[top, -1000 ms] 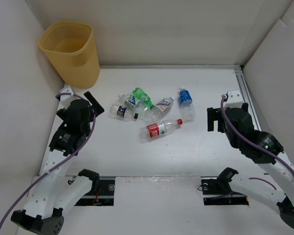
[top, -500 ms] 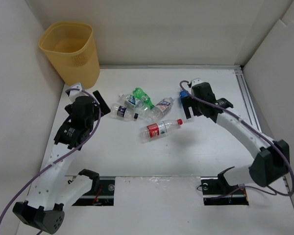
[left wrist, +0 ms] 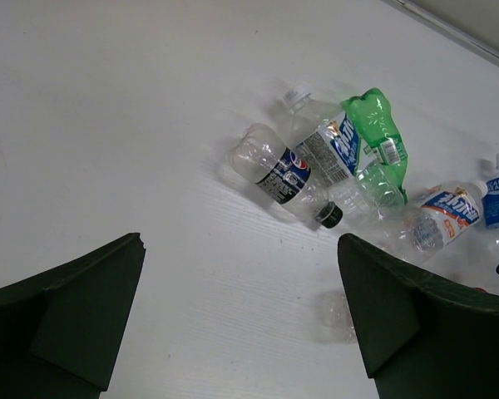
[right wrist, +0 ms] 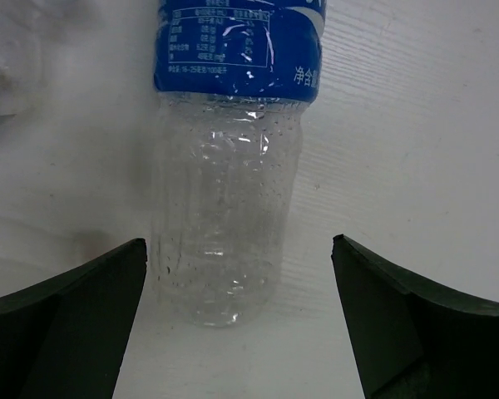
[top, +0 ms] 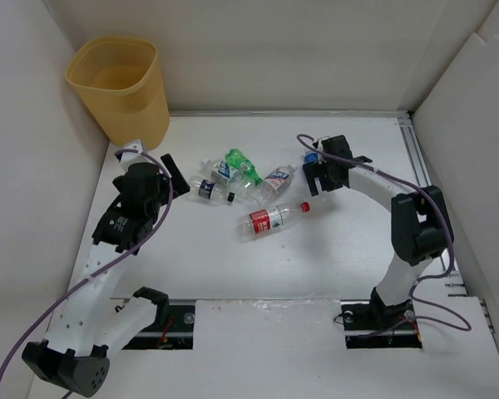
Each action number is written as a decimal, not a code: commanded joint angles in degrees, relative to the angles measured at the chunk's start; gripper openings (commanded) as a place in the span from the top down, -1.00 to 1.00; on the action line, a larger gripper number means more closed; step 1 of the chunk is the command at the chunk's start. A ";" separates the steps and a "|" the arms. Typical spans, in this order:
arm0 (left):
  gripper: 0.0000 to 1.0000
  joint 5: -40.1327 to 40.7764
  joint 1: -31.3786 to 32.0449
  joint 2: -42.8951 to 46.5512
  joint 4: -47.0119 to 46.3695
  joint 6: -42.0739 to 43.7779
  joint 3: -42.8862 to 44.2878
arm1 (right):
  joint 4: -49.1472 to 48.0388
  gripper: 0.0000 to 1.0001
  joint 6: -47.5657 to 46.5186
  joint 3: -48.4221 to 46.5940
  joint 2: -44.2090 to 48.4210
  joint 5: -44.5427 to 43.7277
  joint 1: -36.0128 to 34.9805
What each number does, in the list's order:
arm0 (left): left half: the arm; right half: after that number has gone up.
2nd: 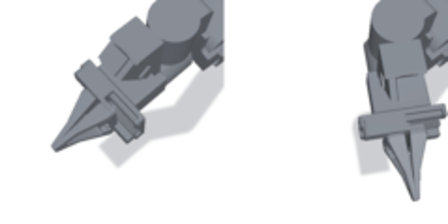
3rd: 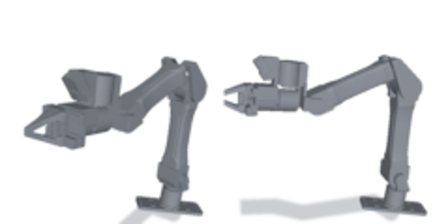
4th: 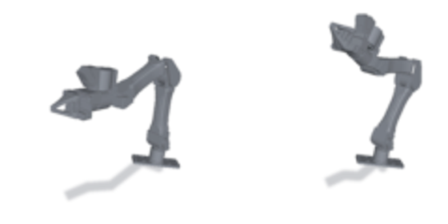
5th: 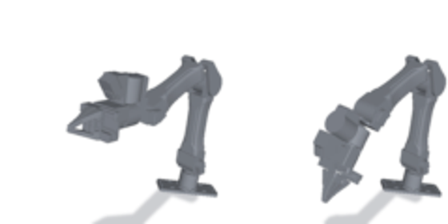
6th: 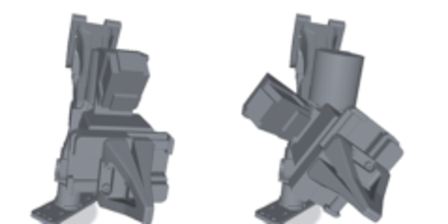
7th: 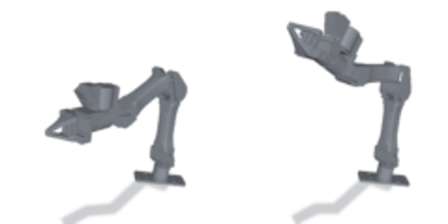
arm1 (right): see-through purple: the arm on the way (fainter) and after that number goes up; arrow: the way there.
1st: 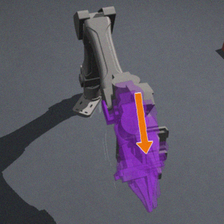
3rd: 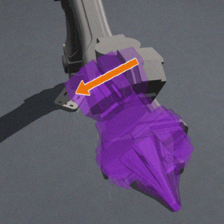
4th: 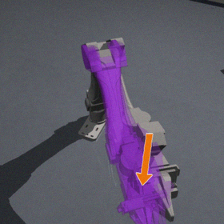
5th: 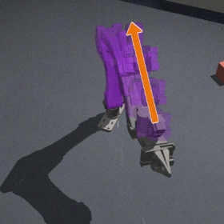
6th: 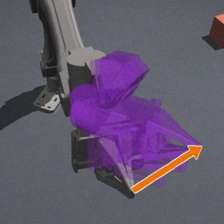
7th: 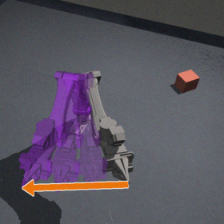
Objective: Put the plastic bottles in the bin
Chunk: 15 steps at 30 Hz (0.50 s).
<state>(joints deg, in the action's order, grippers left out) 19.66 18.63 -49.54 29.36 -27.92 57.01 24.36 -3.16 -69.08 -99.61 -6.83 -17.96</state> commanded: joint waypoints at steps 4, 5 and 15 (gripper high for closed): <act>-1.00 -0.85 0.18 0.06 -2.29 0.85 -0.06 | -5.99 -0.92 -2.55 -4.30 -5.41 4.98 2.22; -1.00 -0.85 0.18 0.06 -2.29 0.85 -0.06 | -5.99 -0.90 -3.08 -4.31 -6.11 6.20 2.22; -1.00 -4.08 0.18 -0.47 -2.82 1.99 -0.59 | -7.92 0.21 -1.50 -4.93 -9.55 10.96 5.73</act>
<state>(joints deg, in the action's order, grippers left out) 18.02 18.63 -49.82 28.88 -27.44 56.71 18.79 -5.23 -72.14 -109.89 1.69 -13.87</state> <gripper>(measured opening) 0.997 0.519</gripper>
